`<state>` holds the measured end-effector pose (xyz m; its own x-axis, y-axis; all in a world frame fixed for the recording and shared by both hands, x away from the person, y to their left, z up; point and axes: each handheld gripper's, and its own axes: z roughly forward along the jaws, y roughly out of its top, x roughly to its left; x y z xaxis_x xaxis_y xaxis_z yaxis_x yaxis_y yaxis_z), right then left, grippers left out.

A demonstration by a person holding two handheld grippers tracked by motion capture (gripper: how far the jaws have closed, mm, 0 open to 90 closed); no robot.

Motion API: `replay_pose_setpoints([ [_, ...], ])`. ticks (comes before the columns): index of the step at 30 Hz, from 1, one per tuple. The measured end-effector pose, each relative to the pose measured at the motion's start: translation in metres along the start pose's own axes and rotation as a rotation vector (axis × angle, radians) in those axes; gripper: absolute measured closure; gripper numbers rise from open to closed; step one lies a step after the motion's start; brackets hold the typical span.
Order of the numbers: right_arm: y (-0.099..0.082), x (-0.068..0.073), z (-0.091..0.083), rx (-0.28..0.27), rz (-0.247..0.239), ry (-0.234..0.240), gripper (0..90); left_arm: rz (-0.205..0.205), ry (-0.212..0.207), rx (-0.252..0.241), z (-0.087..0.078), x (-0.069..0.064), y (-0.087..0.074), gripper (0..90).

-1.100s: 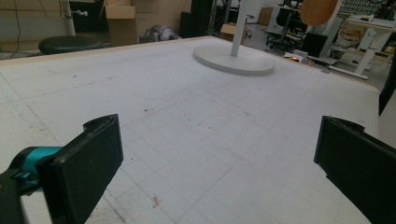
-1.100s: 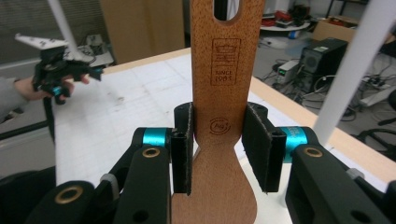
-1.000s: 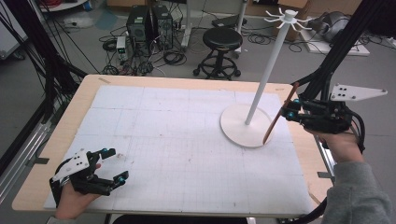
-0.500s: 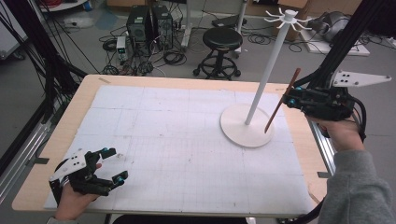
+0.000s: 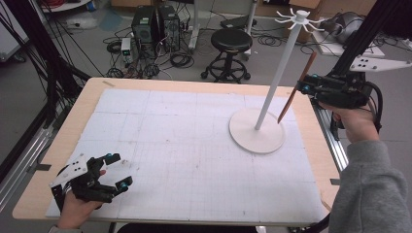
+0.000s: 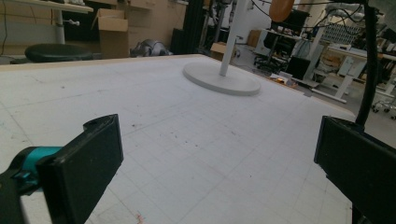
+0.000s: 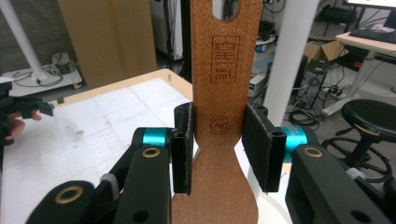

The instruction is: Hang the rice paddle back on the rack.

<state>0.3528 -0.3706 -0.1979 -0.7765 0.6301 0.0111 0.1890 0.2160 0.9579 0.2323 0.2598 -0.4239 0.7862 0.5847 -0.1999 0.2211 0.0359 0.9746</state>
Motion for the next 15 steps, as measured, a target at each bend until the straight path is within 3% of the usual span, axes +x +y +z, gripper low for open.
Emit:
replay_pose_setpoints([
  [6,0.008,-0.007,-0.003,-0.008,0.005,-0.045,64.8,-0.004,0.006,0.005,-0.001,0.001,-0.001,1.8],
  [15,0.026,-0.013,-0.007,-0.029,0.012,-0.073,64.8,-0.012,0.02,-0.009,-0.007,0.0,-0.001,1.8],
])
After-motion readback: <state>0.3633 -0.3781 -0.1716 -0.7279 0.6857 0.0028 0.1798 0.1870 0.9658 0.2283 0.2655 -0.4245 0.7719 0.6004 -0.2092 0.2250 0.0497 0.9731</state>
